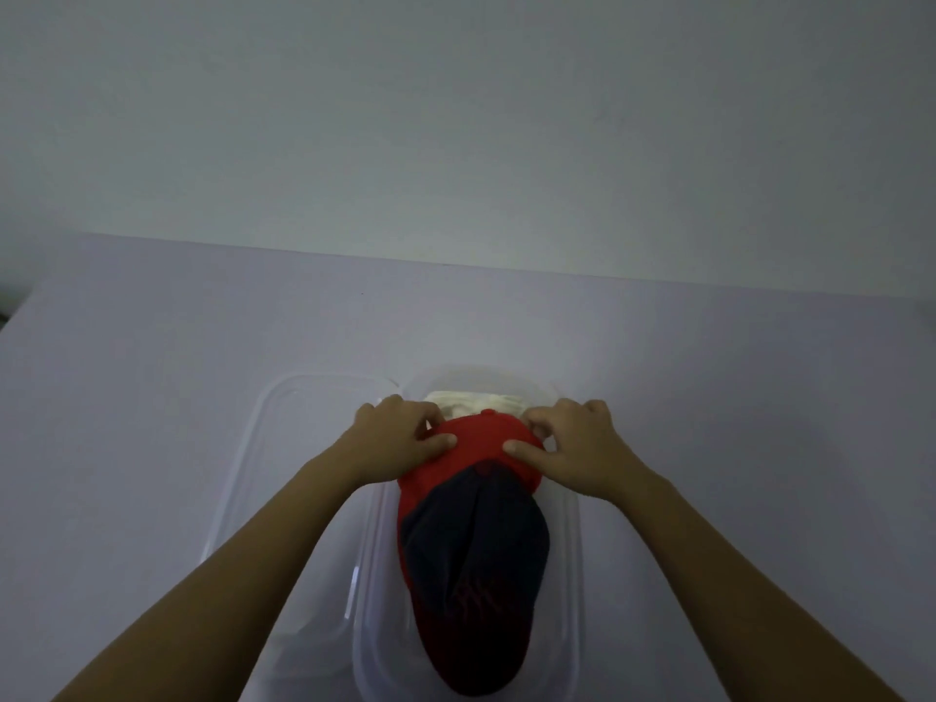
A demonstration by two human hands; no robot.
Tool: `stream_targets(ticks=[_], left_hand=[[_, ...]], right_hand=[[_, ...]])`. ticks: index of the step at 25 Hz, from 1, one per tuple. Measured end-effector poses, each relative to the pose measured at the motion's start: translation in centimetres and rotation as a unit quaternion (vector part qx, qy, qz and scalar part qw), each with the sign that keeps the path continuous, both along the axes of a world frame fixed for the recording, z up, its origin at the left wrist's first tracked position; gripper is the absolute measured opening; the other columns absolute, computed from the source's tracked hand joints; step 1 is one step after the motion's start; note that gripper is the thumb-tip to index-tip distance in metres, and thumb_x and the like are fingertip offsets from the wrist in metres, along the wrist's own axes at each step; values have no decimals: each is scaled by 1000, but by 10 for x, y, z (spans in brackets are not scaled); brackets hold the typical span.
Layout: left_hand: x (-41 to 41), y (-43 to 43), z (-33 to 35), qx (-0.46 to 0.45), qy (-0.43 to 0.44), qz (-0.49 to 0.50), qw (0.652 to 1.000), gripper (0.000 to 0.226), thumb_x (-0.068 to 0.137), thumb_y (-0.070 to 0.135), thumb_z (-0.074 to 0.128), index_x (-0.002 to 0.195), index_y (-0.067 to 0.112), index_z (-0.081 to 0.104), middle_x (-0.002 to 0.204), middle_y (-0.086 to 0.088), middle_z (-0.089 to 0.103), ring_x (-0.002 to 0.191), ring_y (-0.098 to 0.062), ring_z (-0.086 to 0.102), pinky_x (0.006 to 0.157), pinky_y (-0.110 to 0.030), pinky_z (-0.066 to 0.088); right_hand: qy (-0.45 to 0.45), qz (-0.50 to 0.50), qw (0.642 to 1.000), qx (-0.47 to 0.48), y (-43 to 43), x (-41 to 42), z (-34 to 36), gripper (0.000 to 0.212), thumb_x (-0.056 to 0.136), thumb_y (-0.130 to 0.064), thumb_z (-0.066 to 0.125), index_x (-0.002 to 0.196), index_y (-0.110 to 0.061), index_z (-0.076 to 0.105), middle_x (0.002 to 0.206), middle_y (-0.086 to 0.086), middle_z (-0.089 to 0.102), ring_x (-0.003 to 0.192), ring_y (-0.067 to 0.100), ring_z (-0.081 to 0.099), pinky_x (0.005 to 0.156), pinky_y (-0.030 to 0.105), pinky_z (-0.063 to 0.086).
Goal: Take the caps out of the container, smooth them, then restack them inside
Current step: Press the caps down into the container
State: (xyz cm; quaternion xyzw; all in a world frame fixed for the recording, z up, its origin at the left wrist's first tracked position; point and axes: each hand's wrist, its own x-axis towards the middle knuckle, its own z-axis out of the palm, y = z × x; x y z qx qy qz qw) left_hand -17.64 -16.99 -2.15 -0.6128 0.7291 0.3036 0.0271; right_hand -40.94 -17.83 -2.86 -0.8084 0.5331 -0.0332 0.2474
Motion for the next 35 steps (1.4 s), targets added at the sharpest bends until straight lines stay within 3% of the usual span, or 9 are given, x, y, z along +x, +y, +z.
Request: stream_targets(ticks=[3, 5, 8, 10, 14, 21, 25, 29, 35], left_hand=[[-2, -3, -4, -27, -124, 0, 992, 43, 89, 55, 41, 114, 24, 58, 108, 0, 66, 111, -22, 48, 93, -41, 34], [-6, 0, 0, -58, -121, 9, 991, 42, 90, 51, 44, 117, 22, 57, 113, -1, 65, 113, -24, 48, 92, -40, 36], [-10, 18, 18, -150, 67, 114, 980, 32, 91, 37, 52, 114, 17, 61, 106, 1, 66, 97, -17, 58, 82, -22, 44], [-8, 48, 28, -135, 168, 156, 964, 28, 92, 38, 50, 105, 18, 64, 88, 8, 65, 78, -4, 60, 69, -10, 41], [-12, 103, 9, -78, 205, 103, 970, 40, 88, 48, 50, 119, 23, 52, 103, 9, 61, 88, -2, 58, 77, -13, 44], [-31, 101, -12, -107, 141, 153, 972, 47, 98, 34, 37, 140, 14, 35, 120, -8, 49, 110, -22, 49, 95, -30, 40], [-39, 112, -28, -137, 131, 192, 963, 48, 99, 29, 36, 143, 10, 31, 131, -16, 46, 115, -28, 46, 103, -36, 38], [-48, 119, -37, -148, 222, 184, 946, 49, 101, 25, 27, 148, 17, 17, 156, -1, 21, 144, -17, 18, 117, -27, 14], [-53, 106, -68, -125, 211, 231, 942, 49, 102, 24, 24, 149, 15, 12, 158, -3, 14, 147, -17, 12, 119, -31, 13]], right_hand=[[27, -32, 999, -5, -1, 18, 1, 44, 81, -64, 46, 106, -31, 60, 81, -15, 59, 88, 13, 56, 88, 39, 31], [22, -38, 999, -10, -1, 20, 6, 42, 84, -57, 52, 116, -30, 58, 101, -9, 64, 100, 16, 55, 90, 40, 35], [-154, -105, 982, -34, 14, 9, 24, 29, 88, -42, 56, 108, -23, 61, 99, -6, 63, 90, 9, 57, 82, 26, 44], [-225, -128, 965, 50, 39, 0, 32, 31, 86, -47, 54, 105, -23, 61, 98, -10, 64, 88, 1, 58, 78, 18, 43], [-125, -63, 980, 144, 95, 12, 13, 82, 73, -69, 55, 138, -24, 32, 134, -7, 47, 116, 10, 51, 95, 28, 45], [-8, -116, 991, 66, 106, 31, 3, 95, 79, -72, 41, 148, -20, 2, 137, 10, 34, 117, 24, 46, 91, 37, 48], [-39, -122, 989, 75, 111, 34, -8, 95, 84, -65, 41, 147, -17, -11, 155, 10, 11, 138, 25, 24, 109, 37, 34], [-99, -89, 991, 21, 122, 44, -21, 71, 97, -47, 29, 140, -27, -24, 152, -7, -29, 144, 15, -17, 119, 37, 2], [-75, -130, 989, -12, 117, 57, -49, 63, 87, -54, 3, 137, -29, -25, 149, -9, -27, 145, 22, -14, 116, 37, 2]])
